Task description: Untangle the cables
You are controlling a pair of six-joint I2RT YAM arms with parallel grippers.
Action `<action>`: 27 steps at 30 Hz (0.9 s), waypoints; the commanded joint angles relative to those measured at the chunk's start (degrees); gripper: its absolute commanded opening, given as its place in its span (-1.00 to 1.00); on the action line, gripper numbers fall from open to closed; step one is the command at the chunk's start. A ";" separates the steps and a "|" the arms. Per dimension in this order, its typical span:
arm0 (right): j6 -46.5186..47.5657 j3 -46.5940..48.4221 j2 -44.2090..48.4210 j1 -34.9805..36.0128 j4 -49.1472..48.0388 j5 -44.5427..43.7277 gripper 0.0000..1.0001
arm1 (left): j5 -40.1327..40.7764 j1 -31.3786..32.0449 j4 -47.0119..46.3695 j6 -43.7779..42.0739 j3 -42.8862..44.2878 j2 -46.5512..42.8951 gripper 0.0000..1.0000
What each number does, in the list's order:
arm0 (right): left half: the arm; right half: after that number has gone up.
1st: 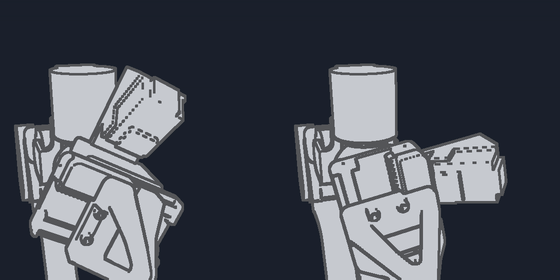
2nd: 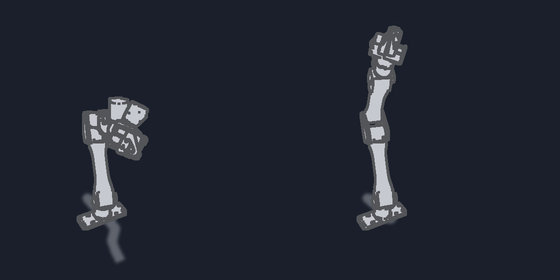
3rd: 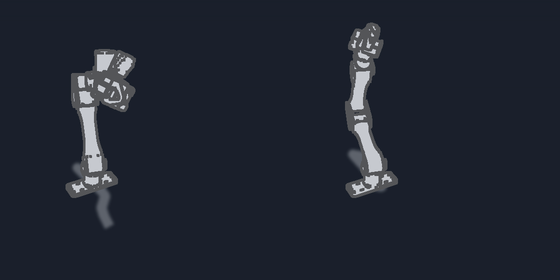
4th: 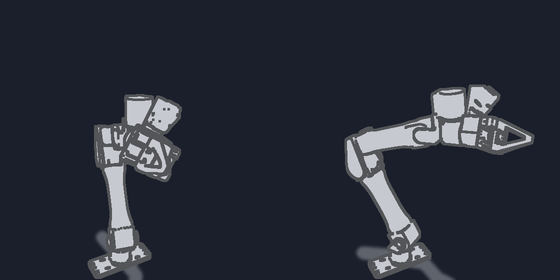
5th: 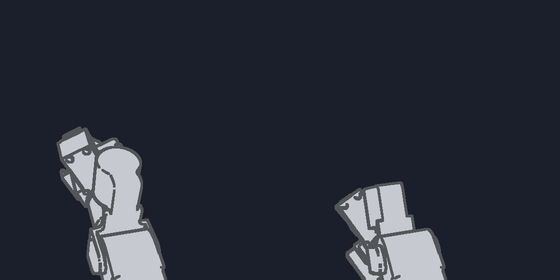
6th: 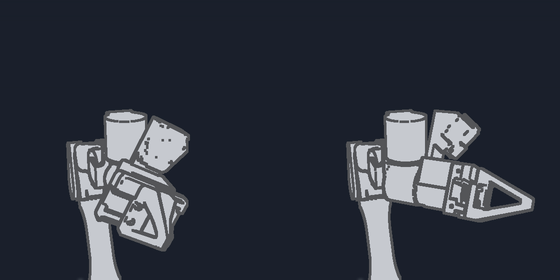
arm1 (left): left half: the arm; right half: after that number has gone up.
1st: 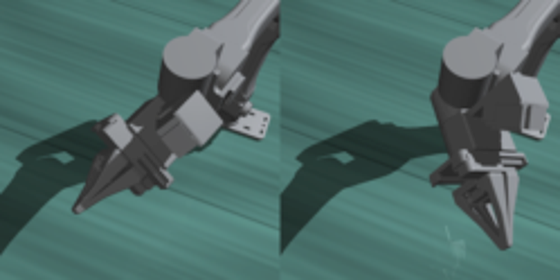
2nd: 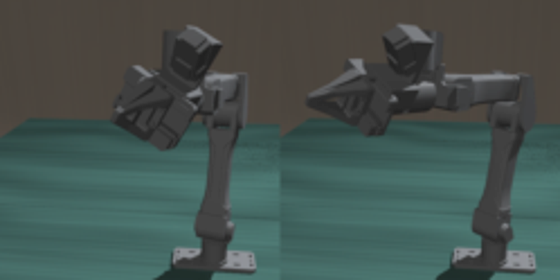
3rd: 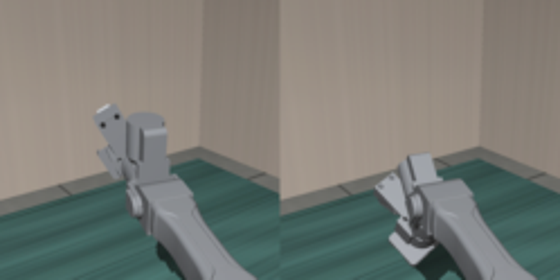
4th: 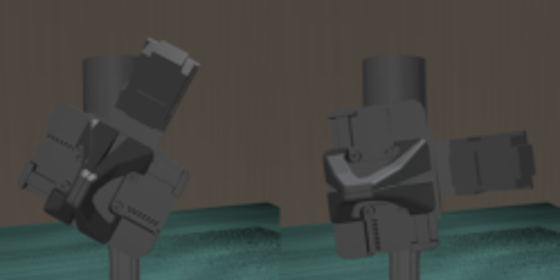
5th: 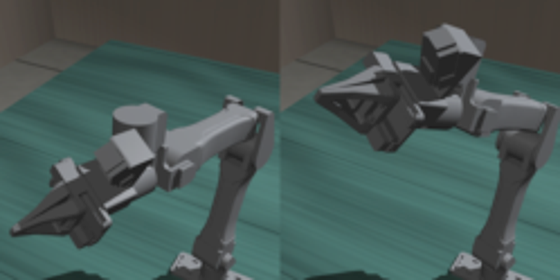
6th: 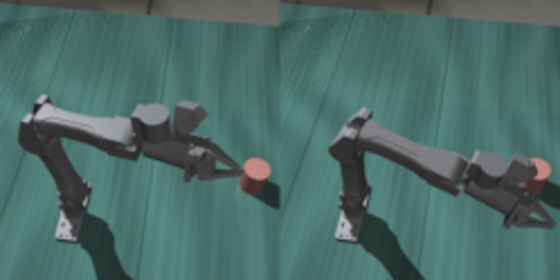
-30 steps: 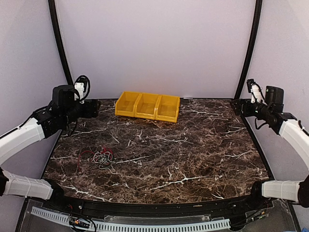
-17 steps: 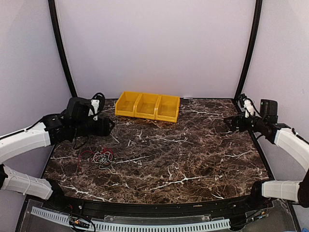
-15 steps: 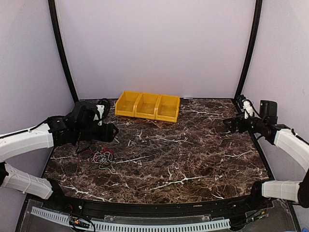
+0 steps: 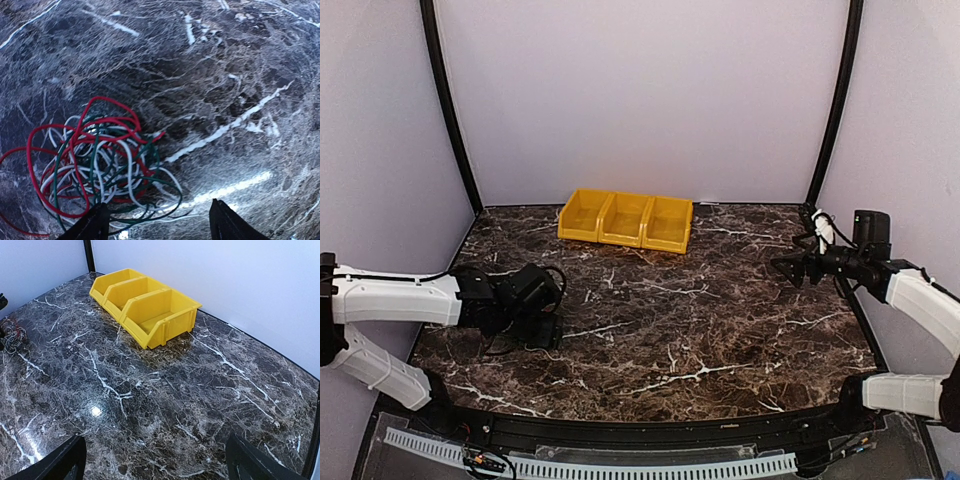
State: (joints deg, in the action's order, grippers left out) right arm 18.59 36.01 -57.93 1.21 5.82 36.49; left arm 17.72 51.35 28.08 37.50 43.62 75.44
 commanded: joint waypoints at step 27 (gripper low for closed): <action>4.66 -0.48 0.67 1.09 -0.69 2.68 0.95 | -17.95 4.15 -33.22 -13.33 -2.91 5.81 -0.81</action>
State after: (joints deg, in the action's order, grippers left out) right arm 22.50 36.01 -57.93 1.91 6.48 38.79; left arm 13.13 53.34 7.86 30.13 38.44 79.92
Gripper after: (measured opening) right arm 0.977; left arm 0.102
